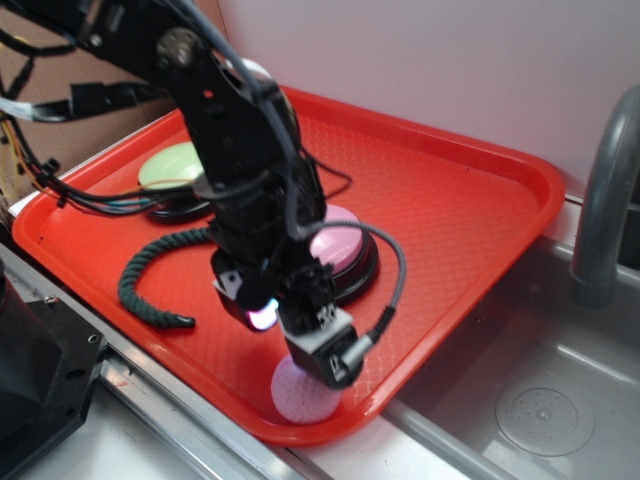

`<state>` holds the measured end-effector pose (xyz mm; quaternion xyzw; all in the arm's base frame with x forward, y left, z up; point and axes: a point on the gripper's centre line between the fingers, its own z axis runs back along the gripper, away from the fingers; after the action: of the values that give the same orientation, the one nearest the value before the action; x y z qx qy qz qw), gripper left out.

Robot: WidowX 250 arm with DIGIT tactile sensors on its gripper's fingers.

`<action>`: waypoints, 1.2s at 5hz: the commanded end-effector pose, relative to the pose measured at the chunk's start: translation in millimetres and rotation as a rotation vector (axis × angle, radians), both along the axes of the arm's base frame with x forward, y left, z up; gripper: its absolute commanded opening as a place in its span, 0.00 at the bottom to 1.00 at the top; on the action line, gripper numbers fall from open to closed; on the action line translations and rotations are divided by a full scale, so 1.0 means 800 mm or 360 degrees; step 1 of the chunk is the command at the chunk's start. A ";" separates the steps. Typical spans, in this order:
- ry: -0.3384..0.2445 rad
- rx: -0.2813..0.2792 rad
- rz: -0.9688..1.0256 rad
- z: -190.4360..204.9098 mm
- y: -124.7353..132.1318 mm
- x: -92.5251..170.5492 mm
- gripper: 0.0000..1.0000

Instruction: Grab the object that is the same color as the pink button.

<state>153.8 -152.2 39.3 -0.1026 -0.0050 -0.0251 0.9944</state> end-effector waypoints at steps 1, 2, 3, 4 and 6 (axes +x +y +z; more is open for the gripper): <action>0.0010 -0.0144 -0.0107 -0.006 -0.033 -0.004 1.00; 0.0031 -0.0176 -0.0076 -0.012 -0.033 -0.005 0.75; 0.0015 -0.0167 -0.0058 -0.011 -0.031 -0.006 0.00; 0.0011 -0.0169 -0.0019 -0.007 -0.024 -0.004 0.00; -0.0103 -0.0179 0.0138 0.058 0.034 0.001 0.00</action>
<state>154.6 -120.7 78.1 -0.1454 -0.0320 0.0220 0.9886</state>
